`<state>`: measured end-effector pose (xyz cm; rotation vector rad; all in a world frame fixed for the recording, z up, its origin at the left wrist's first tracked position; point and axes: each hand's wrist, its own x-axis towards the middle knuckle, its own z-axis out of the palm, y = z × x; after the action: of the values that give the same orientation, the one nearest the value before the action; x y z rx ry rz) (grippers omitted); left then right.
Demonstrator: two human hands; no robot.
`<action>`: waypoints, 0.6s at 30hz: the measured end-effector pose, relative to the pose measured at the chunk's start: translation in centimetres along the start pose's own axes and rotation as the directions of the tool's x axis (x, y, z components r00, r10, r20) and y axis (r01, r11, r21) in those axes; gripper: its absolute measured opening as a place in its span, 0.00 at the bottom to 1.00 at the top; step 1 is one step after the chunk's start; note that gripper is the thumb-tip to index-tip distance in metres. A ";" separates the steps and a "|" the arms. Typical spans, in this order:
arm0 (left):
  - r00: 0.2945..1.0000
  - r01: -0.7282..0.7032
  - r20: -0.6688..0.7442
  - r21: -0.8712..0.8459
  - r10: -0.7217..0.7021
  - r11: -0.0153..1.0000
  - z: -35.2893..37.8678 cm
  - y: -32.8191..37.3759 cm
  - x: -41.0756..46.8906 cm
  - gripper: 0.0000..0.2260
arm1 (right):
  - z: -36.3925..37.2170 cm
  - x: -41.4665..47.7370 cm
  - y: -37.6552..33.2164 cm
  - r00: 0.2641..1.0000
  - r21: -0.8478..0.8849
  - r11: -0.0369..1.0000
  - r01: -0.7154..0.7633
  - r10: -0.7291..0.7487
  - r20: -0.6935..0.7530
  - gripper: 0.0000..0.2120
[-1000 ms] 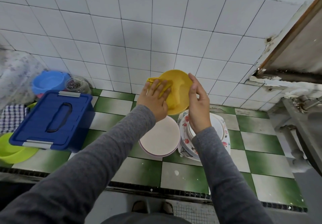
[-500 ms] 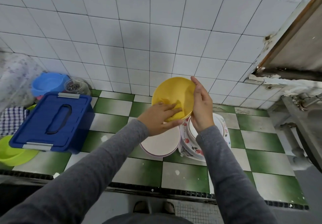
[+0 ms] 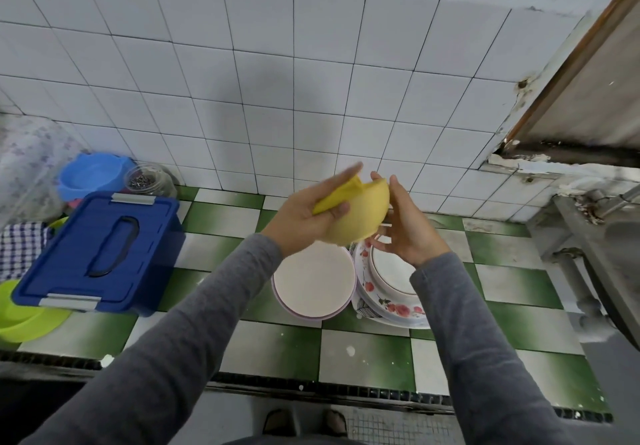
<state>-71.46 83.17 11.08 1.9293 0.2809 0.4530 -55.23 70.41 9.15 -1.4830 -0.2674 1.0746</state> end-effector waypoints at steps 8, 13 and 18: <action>0.957 0.090 -0.173 -0.586 -0.233 0.805 -0.8 0.2 0.9 0.19 | 0.5 0.0 2.5 0.953 0.400 0.876 0.270 -0.302 0.018 0.20; 0.885 0.055 -0.326 -0.638 -0.333 0.768 -0.6 -1.1 1.1 0.18 | 0.7 -0.8 2.8 0.954 0.535 0.805 0.257 -0.301 -0.006 0.18; 0.778 0.122 -0.536 -0.382 -0.327 0.916 -0.1 -2.2 0.5 0.22 | 1.5 -2.1 1.8 0.961 0.649 0.731 0.212 -0.278 0.000 0.14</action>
<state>-71.03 84.37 9.17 1.3575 0.7898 0.8796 -58.14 69.47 8.77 -0.7442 -0.1315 0.8945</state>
